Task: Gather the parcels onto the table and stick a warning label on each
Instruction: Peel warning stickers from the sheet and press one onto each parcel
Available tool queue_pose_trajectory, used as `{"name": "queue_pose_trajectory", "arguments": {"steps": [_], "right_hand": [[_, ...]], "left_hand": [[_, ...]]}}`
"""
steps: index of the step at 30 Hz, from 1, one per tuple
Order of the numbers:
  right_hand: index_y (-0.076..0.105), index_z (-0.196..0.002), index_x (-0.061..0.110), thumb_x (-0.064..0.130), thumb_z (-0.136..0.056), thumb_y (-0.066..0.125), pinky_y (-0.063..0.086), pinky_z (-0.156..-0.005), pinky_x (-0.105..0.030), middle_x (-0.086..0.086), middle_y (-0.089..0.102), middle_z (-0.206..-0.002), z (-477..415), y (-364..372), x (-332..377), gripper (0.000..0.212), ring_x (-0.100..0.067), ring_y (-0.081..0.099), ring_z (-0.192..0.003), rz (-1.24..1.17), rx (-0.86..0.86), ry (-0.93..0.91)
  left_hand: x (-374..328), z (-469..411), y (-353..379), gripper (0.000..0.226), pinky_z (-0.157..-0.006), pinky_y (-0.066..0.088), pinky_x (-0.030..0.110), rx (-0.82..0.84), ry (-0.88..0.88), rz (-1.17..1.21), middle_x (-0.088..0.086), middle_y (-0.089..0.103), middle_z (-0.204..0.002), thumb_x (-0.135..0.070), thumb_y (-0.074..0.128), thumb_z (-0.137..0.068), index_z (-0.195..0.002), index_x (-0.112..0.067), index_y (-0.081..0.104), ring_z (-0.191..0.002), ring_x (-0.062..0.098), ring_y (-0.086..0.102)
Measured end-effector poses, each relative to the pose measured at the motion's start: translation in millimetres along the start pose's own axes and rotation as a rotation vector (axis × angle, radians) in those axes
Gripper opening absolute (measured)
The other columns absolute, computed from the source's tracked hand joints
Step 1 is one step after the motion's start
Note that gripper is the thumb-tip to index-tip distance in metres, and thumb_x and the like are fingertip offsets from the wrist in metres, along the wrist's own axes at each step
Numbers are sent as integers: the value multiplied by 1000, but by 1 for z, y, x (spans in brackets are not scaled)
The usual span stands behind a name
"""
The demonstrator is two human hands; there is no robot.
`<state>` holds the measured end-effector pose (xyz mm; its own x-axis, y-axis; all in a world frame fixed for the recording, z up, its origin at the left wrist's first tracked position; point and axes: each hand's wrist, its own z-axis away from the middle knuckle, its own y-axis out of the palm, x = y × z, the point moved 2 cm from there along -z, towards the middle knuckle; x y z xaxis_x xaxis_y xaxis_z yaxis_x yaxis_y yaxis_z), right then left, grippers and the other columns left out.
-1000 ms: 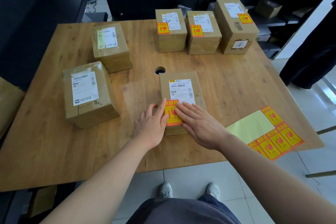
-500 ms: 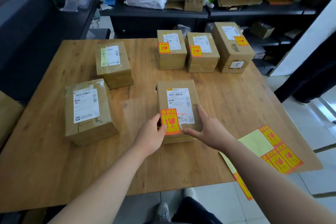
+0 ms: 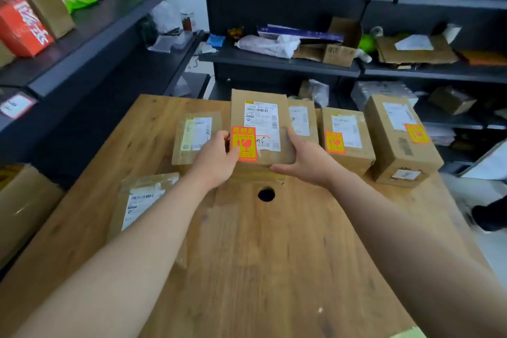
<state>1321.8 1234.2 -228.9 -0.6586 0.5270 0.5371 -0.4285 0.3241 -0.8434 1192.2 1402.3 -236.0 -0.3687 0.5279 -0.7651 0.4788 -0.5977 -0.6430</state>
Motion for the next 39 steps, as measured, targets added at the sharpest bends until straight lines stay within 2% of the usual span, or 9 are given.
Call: {"name": "queue_pose_trajectory", "arguments": {"steps": [6, 11, 15, 21, 27, 29, 33, 36, 39], "right_hand": [[24, -146, 13, 52, -74, 72, 41, -91, -31, -5, 50, -136, -88, -7, -7, 95, -22, 49, -117, 63, 21, -35], [39, -132, 19, 51, -74, 72, 46, -78, -33, -2, 61, -114, -134, 4, -18, 74, -21, 56, -98, 59, 32, -44], [42, -126, 20, 50, -72, 73, 40, -68, -29, -2, 61, -108, -160, 15, -27, 69, -16, 51, -86, 56, 46, -36], [48, -113, 17, 51, -71, 72, 45, -65, -32, 0, 59, -97, -176, 33, -46, 59, -18, 54, -83, 140, 78, 3], [53, -115, 11, 44, -75, 70, 41, -65, -29, -5, 50, -103, -180, 53, -47, 55, -22, 53, -86, 225, 57, 15], [53, -117, 11, 43, -77, 68, 43, -70, -30, -7, 49, -113, -176, 57, -46, 53, -26, 54, -97, 239, 51, 7], [48, -129, 13, 46, -83, 62, 40, -97, -35, -9, 41, -141, -161, 60, -32, 58, -26, 41, -125, 312, -29, -82], [39, -140, 15, 50, -85, 59, 37, -104, -37, -7, 32, -151, -147, 68, -7, 68, -25, 35, -134, 274, -33, -99], [39, -140, 16, 52, -84, 59, 38, -104, -38, -8, 31, -151, -131, 84, 23, 69, -26, 35, -135, 245, -4, -138]], "left_hand": [[15, -80, -1, 28, -75, 44, 27, -1, -61, -24, -7, 61, -106, -28, 50, -96, -121, -17, 51, -93, 13, 59], [33, -122, 3, 29, -78, 46, 32, -17, -102, -21, -4, 63, -107, -30, 46, -98, -122, -15, 53, -95, 15, 59], [42, -144, 6, 29, -80, 48, 33, -5, -116, -39, -4, 63, -106, -30, 47, -97, -122, -17, 52, -96, 17, 60], [57, -160, 23, 28, -92, 47, 37, 70, -104, -65, -1, 65, -114, -26, 52, -96, -121, -17, 58, -104, 18, 60], [69, -158, 38, 24, -74, 40, 28, 39, -51, -220, -2, 54, -96, -25, 53, -95, -118, -21, 60, -92, 18, 55], [68, -153, 38, 28, -75, 40, 27, 39, -24, -242, -3, 50, -95, -26, 53, -95, -121, -19, 58, -90, 17, 52], [67, -136, 26, 49, -100, 40, 38, 41, 64, -389, 1, 52, -127, -41, 55, -92, -137, -22, 47, -118, 23, 45], [71, -115, 1, 68, -110, 29, 40, 2, 107, -533, 3, 40, -145, -53, 55, -87, -142, -17, 37, -134, 24, 33], [89, -89, -29, 84, -109, 28, 39, -1, 99, -614, 4, 37, -147, -62, 56, -81, -145, -14, 31, -132, 24, 32]]}}
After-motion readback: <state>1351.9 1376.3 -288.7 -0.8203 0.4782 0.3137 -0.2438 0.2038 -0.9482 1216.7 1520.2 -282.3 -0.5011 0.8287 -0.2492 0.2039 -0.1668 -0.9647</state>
